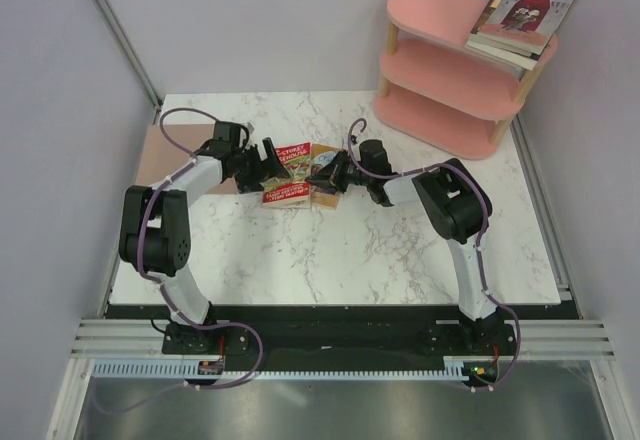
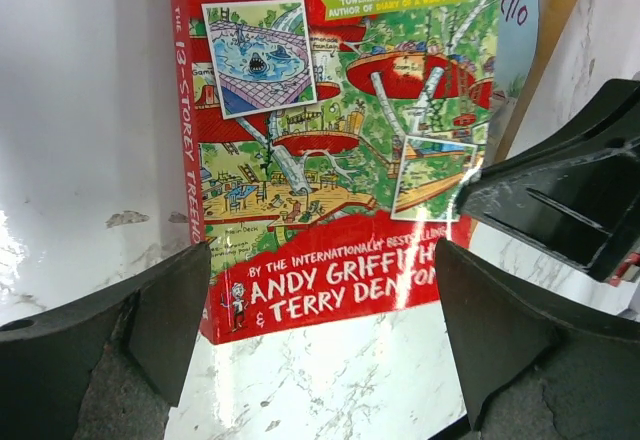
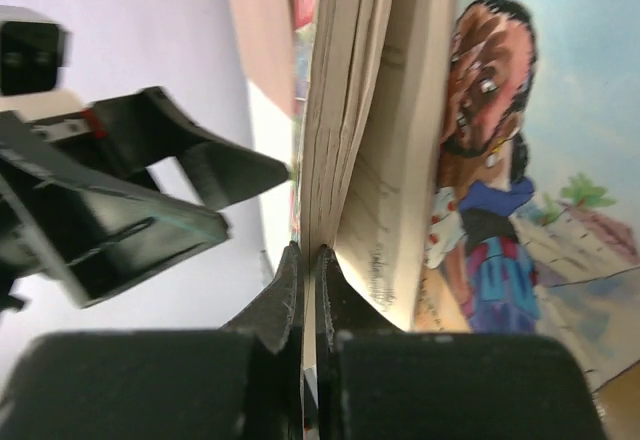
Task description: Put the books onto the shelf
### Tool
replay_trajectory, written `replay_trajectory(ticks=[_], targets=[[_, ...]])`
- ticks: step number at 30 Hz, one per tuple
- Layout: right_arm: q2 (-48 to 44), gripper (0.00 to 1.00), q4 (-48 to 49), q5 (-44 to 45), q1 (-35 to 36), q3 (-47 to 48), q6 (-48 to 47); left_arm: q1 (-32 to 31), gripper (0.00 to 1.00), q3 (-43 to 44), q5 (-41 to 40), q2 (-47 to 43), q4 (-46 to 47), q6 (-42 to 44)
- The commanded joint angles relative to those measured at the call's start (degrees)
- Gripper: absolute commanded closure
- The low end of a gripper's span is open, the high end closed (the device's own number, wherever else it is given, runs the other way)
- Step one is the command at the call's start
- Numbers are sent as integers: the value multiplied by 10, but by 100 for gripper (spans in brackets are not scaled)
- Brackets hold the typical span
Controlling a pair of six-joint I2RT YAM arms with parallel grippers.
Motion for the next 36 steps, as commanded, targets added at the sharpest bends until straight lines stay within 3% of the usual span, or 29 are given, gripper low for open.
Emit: replay_trajectory(ticks=[1,8,12,14,16,17,19,20,24,25,29,32,36], targets=[[-36,100,178,-56,-5,-21,114,-1,2,-18,26,-20,41,-9],[-47,100,206,-65,-17,-29,129,0,2,-18,-17,-5,8,-22],[-50,100,213,-74,-23,-25,141,1,2,-42,49,3,62,-44],[-50,100,217,-78,-23,-25,145,1,7,-75,77,-3,137,-76],[-53,100,218,-83,-23,-30,146,1,20,-97,124,-9,223,-101],[-54,100,221,-84,-23,-33,147,0,47,-110,141,-8,247,-123],[-56,100,228,-87,-23,-45,148,-1,68,-112,186,-3,293,-137],[-56,100,232,-88,-23,-49,152,-1,95,-112,197,0,301,-146],[-56,100,250,-90,-23,-80,156,-1,98,-117,215,-20,328,-155],[-56,97,255,-90,-24,-86,156,-1,98,-119,217,-26,331,-156],[-65,57,267,-83,-29,-135,151,-1,98,-118,232,-46,343,-169],[-79,33,288,-78,-37,-173,154,-1,98,-120,248,-49,371,-192],[-99,22,326,-71,-44,-211,163,-1,98,-126,272,-47,412,-230]])
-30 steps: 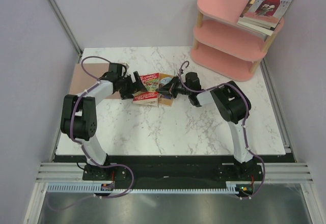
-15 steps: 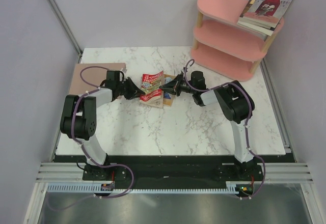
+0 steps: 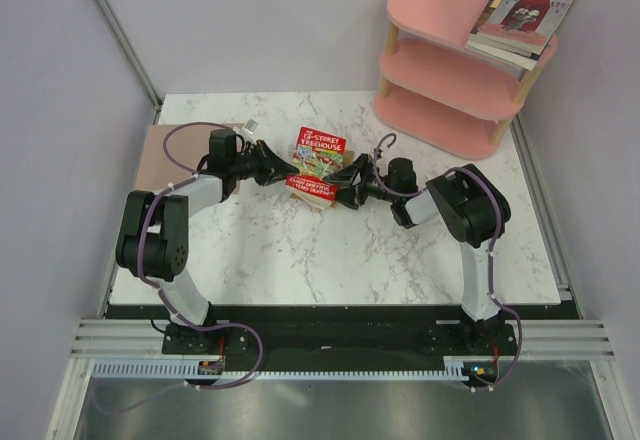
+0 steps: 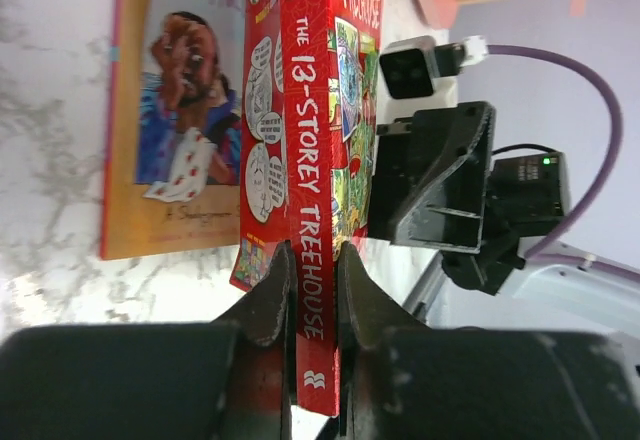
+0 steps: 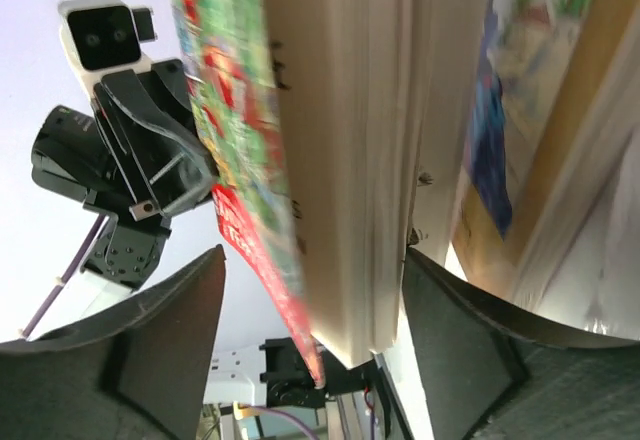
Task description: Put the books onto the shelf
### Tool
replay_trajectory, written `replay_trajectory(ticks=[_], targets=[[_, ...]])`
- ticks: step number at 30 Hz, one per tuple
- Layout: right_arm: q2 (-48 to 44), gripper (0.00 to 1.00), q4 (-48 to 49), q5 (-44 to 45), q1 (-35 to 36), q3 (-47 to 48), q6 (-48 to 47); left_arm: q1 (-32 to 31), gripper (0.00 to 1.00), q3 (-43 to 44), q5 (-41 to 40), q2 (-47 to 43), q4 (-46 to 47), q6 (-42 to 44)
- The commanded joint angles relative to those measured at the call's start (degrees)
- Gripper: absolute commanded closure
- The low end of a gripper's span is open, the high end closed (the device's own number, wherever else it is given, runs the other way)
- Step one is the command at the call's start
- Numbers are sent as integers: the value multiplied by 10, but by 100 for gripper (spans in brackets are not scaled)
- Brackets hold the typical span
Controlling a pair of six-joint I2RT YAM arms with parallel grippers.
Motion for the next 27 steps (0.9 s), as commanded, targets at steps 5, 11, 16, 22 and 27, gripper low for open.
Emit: replay_trajectory(ticks=[5,11,16,22,27], targets=[[-57,18,126,-8,4,-48,42,-6,98,-7,87,-30,165,-118],[-62,15,173,-6,6,-60,68,-6,98,-20,101,-31,274,-194],[-70,12,184,-4,9,-81,73,-6,98,-30,112,-31,346,-246],[-64,10,211,5,14,-87,88,-7,98,-31,128,-21,413,-303],[-44,10,260,11,33,-63,120,-12,98,-42,128,-10,450,-325]])
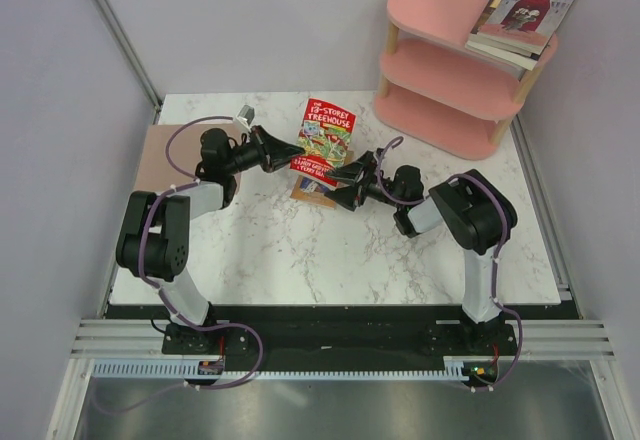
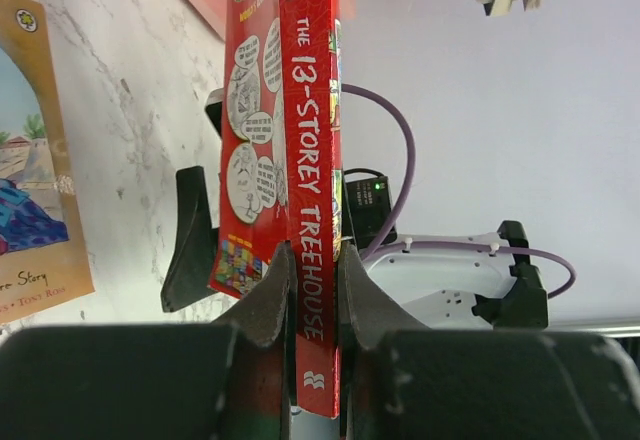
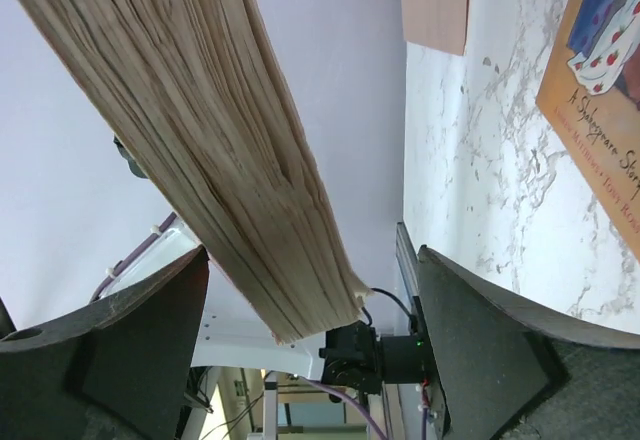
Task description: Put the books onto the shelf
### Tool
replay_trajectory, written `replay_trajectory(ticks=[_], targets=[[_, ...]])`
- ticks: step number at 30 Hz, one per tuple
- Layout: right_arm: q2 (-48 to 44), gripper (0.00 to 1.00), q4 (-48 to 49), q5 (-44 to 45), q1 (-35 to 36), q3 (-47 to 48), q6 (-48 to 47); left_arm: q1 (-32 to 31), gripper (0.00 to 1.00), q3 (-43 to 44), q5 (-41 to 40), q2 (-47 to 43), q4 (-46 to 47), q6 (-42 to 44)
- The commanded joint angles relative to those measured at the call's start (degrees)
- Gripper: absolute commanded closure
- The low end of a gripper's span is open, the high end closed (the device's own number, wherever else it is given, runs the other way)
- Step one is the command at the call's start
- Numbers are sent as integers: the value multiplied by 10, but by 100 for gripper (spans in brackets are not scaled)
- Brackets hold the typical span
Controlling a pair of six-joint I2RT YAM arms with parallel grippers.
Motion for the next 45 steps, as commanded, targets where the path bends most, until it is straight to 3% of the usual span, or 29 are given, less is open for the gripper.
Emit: replay_trajectory(ticks=[1,2,3,5,6,7,12,14,17,19,23,25,28,45], targets=[[7,12,109,9,23,20,28,-5,98,-3,16,-9,103,-53],[8,15,117,14,27,22,30,-5,98,-5,15,-9,103,-52],[7,29,122,19,29,20,32,-5,98,-5,15,-7,103,-51],[5,47,134,26,29,18,36,-5,98,-7,16,-5,101,-48],[3,64,139,30,28,12,38,-5,98,-8,17,-4,101,-48],[0,72,142,32,28,9,39,-5,98,-9,16,-2,100,-47],[-34,89,129,35,26,0,17,-4,98,-19,24,4,88,-27],[-54,92,75,33,25,-2,-23,-4,98,-15,26,3,51,4],[-109,96,-58,36,19,-7,-114,-3,90,-3,27,-3,-25,65],[-158,100,-135,47,12,-8,-171,-2,77,4,20,-11,-79,106],[-245,100,-395,88,-7,9,-325,3,51,35,-14,-44,-259,243],[-290,100,-466,104,-17,15,-381,3,47,54,-35,-57,-309,280],[-335,100,-491,109,-50,3,-407,6,46,64,-40,-61,-350,312],[-446,95,-548,50,-191,4,-481,6,47,36,-33,-46,-349,323]])
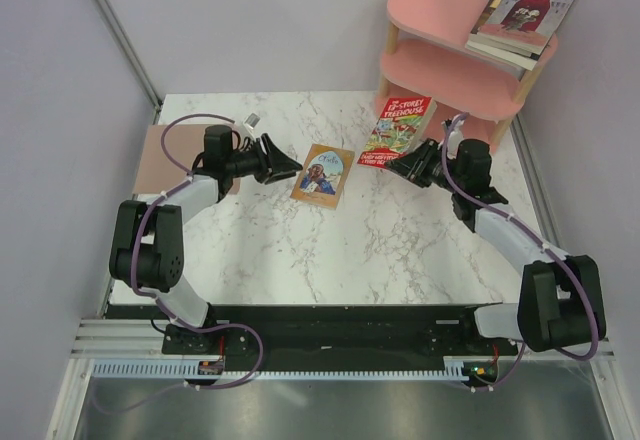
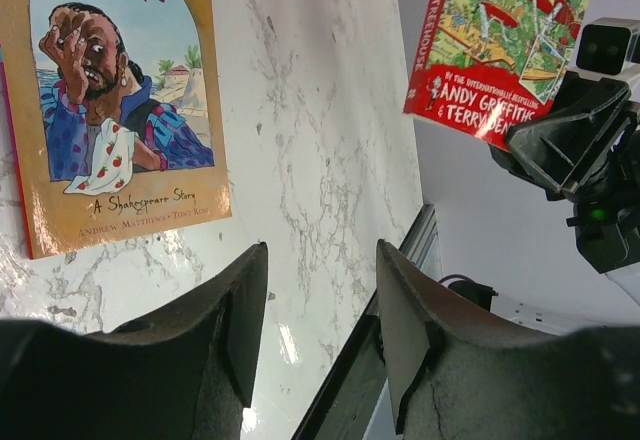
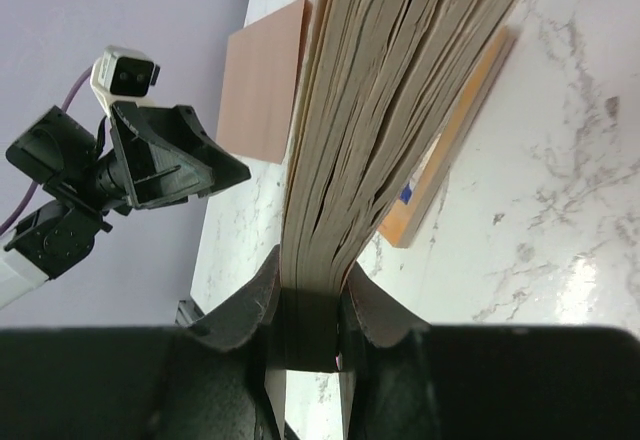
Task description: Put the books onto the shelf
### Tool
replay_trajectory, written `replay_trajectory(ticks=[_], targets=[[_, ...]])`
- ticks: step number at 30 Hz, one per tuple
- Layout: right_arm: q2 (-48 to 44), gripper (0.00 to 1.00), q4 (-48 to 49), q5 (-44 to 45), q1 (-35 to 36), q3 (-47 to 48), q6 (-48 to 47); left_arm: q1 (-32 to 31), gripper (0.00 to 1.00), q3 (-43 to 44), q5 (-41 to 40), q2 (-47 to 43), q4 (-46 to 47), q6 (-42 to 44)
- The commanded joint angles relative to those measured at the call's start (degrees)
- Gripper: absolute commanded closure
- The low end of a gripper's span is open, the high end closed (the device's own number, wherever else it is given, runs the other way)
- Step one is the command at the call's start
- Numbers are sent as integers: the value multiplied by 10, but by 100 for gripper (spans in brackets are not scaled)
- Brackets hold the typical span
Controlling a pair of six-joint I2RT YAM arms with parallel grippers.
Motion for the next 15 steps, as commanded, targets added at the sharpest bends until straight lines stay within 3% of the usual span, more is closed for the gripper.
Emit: replay_trajectory(ticks=[1,15], targets=[[-32,96,32,-27,-39,17,-26,2,47,-7,2,-1,-4,27],[0,93,100,-89,-163,43,28,2,48,-19,7,-3,-3,28]])
